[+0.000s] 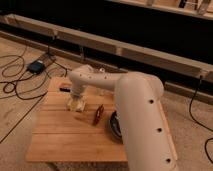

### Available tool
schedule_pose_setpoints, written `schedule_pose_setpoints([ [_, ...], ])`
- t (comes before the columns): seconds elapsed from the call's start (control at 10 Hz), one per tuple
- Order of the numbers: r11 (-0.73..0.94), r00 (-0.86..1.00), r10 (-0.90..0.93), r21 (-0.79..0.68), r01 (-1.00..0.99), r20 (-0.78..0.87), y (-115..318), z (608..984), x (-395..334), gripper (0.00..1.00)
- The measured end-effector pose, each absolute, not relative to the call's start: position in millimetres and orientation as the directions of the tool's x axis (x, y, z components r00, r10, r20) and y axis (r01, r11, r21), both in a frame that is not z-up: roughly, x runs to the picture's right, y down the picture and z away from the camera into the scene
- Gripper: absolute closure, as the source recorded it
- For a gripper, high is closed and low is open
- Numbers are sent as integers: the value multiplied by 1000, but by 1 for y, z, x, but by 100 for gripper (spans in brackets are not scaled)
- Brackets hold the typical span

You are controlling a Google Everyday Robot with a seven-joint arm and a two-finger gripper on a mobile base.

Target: Place the pepper on the white sponge

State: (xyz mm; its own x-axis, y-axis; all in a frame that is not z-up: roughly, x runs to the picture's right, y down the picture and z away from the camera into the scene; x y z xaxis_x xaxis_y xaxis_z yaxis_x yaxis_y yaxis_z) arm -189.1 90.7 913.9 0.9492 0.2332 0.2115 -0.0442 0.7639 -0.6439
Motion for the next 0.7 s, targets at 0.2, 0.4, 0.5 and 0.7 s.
schedule_pose_setpoints([
  [0.2, 773, 959, 190, -635, -14, 211, 88, 914, -172, 26],
  [0.4, 781, 969, 107, -622, 56, 222, 85, 905, -150, 26],
  [0.5, 780, 972, 76, -620, 82, 224, 86, 900, -142, 26],
  [0.7, 770, 974, -1, -622, 146, 227, 91, 889, -121, 26],
])
